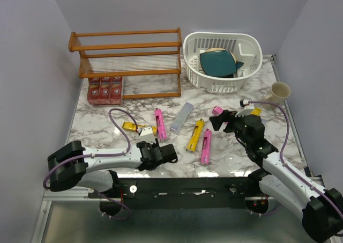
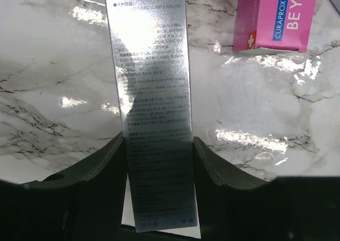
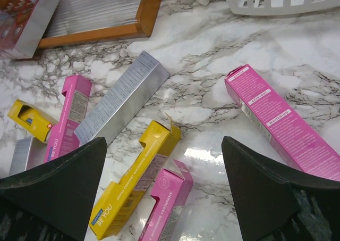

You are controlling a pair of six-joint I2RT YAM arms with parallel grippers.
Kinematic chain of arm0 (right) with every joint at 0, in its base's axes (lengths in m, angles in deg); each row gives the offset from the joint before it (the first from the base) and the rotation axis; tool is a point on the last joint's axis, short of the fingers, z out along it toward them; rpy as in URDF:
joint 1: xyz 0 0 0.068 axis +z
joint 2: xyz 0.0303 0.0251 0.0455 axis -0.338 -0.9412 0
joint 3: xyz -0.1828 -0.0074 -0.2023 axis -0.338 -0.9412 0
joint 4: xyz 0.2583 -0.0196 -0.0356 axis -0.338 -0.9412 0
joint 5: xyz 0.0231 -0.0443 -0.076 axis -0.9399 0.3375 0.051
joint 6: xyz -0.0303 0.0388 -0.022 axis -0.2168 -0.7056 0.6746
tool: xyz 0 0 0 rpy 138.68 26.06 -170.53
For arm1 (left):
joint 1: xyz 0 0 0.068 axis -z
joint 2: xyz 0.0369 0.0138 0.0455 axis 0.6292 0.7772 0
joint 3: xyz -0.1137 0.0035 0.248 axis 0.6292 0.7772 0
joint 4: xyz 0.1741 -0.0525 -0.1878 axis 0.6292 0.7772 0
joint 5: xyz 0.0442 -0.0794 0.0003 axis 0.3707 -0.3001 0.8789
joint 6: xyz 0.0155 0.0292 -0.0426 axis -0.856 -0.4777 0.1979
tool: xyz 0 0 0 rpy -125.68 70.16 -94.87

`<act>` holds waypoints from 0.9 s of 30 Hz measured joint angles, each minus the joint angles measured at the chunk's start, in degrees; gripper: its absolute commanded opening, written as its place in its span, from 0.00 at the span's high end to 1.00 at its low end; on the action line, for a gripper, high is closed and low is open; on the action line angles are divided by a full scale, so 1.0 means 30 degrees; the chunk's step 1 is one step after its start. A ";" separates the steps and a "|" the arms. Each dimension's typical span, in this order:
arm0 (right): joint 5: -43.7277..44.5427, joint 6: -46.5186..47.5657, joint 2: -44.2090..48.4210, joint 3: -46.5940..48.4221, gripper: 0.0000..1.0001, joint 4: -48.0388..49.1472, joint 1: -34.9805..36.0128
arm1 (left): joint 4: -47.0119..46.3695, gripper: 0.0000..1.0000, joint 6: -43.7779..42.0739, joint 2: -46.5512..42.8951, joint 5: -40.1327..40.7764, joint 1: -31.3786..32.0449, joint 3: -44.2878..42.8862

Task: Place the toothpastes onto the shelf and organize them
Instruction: Pick up the toothpaste from the center of the board.

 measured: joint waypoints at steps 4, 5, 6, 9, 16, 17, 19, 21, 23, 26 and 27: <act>-0.0226 0.0000 0.0000 0.0000 0.03 0.0000 0.0000 | 0.0168 0.65 0.0036 -0.0051 -0.0066 0.0197 -0.0051; -0.0270 0.0000 0.0000 0.0000 0.03 0.0007 0.0000 | 0.0219 0.65 0.0036 -0.0168 -0.0080 0.0262 -0.0058; -0.0328 0.0000 0.0000 0.0000 0.03 0.0007 0.0000 | 0.0284 0.65 0.0029 -0.0262 -0.0080 0.0313 -0.0073; -0.0729 0.0000 0.0000 0.0000 0.03 0.0066 0.0000 | 0.0415 0.65 -0.0204 -0.0991 -0.0095 0.0437 -0.0160; -0.3330 -0.0080 -0.0189 0.0204 0.01 0.0954 0.0000 | -0.1282 0.65 -0.3249 -0.3096 -0.0299 0.0576 -0.0663; -0.3971 -0.0189 -0.0306 0.0262 0.01 0.1209 0.0000 | -0.1953 0.64 -0.3956 -0.3410 -0.0408 0.0583 -0.0663; -0.5275 -0.0488 -0.0583 0.0423 0.00 0.1588 0.0000 | -0.3410 0.64 -0.5224 -0.4029 -0.0583 0.0590 -0.0612; -0.6812 -0.1064 -0.1071 0.0721 0.00 0.2127 0.0000 | -0.5406 0.64 -0.6798 -0.4568 -0.0772 0.0590 -0.0539; -0.8109 -0.1683 -0.1596 0.0925 0.00 0.2783 0.0000 | -0.6980 0.64 -0.8211 -0.4750 -0.1078 0.0561 -0.0525; -1.0178 -0.2841 -0.2448 0.1020 0.00 0.3993 0.0000 | -1.0120 0.64 -0.9952 -0.4867 -0.2157 0.0015 -0.0175; -1.0659 -0.3220 -0.2688 0.1027 0.00 0.4342 0.0000 | -1.1322 0.64 -1.0550 -0.4911 -0.2900 -0.0488 0.0117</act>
